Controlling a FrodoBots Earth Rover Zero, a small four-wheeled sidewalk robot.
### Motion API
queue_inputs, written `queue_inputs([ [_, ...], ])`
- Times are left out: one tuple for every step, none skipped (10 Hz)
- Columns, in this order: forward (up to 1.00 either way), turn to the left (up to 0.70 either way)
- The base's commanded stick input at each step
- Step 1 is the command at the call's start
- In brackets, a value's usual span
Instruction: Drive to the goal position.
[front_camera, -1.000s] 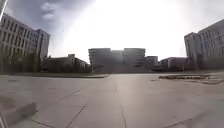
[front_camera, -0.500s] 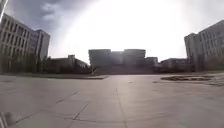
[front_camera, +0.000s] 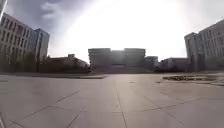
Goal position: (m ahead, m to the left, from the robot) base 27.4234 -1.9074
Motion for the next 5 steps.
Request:
queue_inputs([
  [1.0,0.0],
  [1.0,0.0],
  [1.0,0.0],
  [1.0,0.0],
  [1.0,0.0],
])
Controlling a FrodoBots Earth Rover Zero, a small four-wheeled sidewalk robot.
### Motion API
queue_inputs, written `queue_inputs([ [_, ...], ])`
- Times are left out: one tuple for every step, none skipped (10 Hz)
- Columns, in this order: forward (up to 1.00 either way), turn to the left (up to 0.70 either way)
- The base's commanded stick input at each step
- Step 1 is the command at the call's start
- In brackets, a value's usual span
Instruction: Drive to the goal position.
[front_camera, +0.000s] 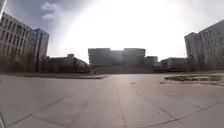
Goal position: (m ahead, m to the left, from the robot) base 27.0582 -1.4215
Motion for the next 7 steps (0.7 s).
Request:
queue_inputs([
  [1.0,0.0],
  [1.0,0.0],
  [1.0,0.0],
  [1.0,0.0],
  [1.0,0.0],
  [1.0,0.0],
  [1.0,0.0],
])
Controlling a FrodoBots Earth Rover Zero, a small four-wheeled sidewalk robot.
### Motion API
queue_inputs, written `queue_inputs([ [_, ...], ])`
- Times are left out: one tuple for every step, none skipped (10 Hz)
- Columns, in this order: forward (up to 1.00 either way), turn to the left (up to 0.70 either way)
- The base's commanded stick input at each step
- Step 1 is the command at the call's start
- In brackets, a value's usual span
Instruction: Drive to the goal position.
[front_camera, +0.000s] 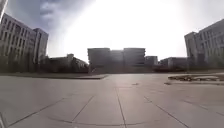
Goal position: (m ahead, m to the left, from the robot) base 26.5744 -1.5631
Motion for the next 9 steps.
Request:
queue_inputs([
  [1.0,0.0],
  [1.0,0.0],
  [1.0,0.0],
  [1.0,0.0],
  [1.0,0.0],
  [1.0,0.0],
  [1.0,0.0],
  [1.0,0.0],
  [1.0,0.0],
])
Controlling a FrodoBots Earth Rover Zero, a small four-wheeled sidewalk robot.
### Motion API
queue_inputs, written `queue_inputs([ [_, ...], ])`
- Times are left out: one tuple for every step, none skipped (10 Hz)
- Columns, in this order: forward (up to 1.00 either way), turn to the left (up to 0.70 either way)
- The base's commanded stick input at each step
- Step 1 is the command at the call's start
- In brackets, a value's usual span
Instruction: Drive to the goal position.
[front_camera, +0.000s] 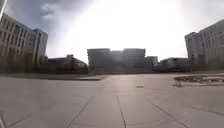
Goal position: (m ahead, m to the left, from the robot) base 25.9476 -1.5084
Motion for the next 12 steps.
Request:
queue_inputs([
  [1.0,0.0],
  [1.0,0.0],
  [1.0,0.0],
  [1.0,0.0],
  [1.0,0.0],
  [1.0,0.0],
  [1.0,0.0],
  [1.0,0.0],
  [1.0,0.0],
  [1.0,0.0],
  [1.0,0.0],
  [1.0,0.0],
])
